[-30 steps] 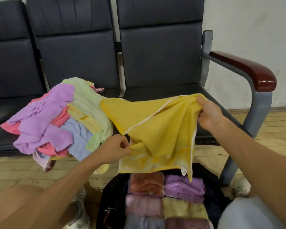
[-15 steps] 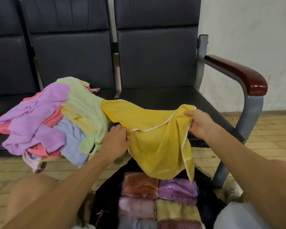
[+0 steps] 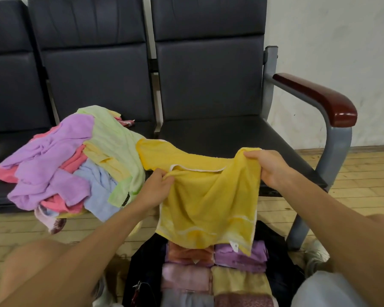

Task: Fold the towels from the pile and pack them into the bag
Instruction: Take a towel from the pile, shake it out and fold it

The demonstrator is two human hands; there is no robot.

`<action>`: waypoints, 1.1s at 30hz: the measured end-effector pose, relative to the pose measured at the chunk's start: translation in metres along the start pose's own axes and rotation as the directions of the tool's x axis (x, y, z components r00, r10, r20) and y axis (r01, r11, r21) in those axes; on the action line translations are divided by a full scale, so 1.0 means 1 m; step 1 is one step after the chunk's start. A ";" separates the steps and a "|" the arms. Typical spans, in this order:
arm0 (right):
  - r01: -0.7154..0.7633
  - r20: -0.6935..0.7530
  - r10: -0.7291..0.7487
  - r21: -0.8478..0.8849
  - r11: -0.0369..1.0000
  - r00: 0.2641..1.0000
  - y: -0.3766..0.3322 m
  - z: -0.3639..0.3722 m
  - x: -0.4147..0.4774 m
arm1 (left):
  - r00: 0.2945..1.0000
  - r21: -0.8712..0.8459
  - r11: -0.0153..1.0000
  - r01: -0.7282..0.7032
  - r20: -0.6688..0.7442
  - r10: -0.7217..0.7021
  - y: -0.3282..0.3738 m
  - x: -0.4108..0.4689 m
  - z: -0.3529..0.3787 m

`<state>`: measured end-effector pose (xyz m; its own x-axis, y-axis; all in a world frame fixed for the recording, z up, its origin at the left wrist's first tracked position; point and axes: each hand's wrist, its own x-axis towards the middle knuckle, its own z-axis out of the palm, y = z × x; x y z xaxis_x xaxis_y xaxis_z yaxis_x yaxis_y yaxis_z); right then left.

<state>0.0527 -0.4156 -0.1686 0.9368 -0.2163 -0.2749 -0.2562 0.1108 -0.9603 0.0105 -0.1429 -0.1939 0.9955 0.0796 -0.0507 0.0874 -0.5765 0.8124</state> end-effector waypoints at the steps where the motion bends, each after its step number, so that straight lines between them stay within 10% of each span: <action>1: 0.010 -0.010 -0.010 -0.020 1.000 1.000 0.000 -0.002 0.000 | 0.998 -0.100 0.993 0.055 0.014 -0.054 0.000 -0.003 -0.004; 6: 0.049 -0.030 -0.053 -0.117 0.992 0.998 -0.001 -0.010 -0.003 | 0.974 -0.634 0.746 0.203 0.207 -0.088 -0.010 -0.019 -0.027; 13: 0.064 0.026 -0.059 -0.255 0.965 0.998 -0.002 -0.017 -0.008 | 0.916 -0.701 0.589 0.401 0.327 -0.234 -0.022 -0.025 -0.032; 24: 0.254 0.223 -0.143 -0.628 0.736 0.964 0.006 -0.031 -0.011 | 0.953 -0.549 0.779 0.302 0.163 -0.254 -0.012 -0.022 -0.035; 33: 0.720 0.652 -0.310 -0.590 0.364 0.691 0.004 0.006 -0.051 | 0.985 -0.689 0.706 0.165 0.156 -0.078 0.003 -0.034 -0.038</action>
<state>0.0050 -0.3986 -0.1577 0.8827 0.4488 0.1394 0.4408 -0.6879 -0.5765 -0.0243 -0.1161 -0.1678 0.9790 -0.0035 -0.2036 0.2014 0.1660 0.9653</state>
